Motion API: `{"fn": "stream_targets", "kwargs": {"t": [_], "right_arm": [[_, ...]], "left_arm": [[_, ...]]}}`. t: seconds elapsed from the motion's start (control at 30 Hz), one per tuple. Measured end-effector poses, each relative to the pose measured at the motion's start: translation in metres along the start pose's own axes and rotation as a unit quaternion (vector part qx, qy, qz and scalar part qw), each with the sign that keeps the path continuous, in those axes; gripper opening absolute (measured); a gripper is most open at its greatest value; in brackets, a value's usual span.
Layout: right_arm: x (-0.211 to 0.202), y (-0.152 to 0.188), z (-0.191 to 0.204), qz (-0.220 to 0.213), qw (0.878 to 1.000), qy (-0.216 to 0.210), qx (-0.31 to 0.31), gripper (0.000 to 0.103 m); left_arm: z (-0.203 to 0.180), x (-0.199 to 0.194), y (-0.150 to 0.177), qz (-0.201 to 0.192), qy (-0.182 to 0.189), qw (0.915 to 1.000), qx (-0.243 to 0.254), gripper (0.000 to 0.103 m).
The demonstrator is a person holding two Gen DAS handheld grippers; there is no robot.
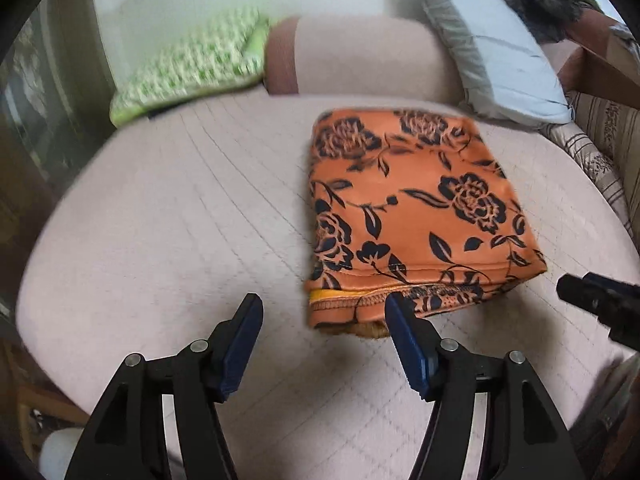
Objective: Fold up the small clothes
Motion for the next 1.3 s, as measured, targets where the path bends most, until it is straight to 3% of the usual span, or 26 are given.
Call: {"fn": "stream_targets", "kwargs": {"t": [0.17,0.4,1.3], "right_arm": [[-0.029,0.010,0.014,-0.022,1.000,0.003,0.003,0.067],[-0.059,0.018,0.027,-0.051,0.999,0.018,-0.001,0.069],[-0.081,0.019,0.045,-0.072,0.996,0.049,-0.029,0.069]], "left_arm": [[-0.003,-0.057,0.015,-0.032,0.002,0.9994,0.009,0.065],[0.004,-0.099,0.029,-0.041,0.022,0.9989,-0.011,0.071],[0.017,-0.103,0.024,-0.034,0.027,0.9988,-0.021,0.072]]}}
Point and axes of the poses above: each gripper's, at about its wrist camera, not at the fingertips, and x roughly the way its jaws point, z to its left, y to its underside, the point moved 1 cm from there along x, roughly the way its jaws point, and after that the axes turned 15 degrees about -x, right-handed, at the moved point
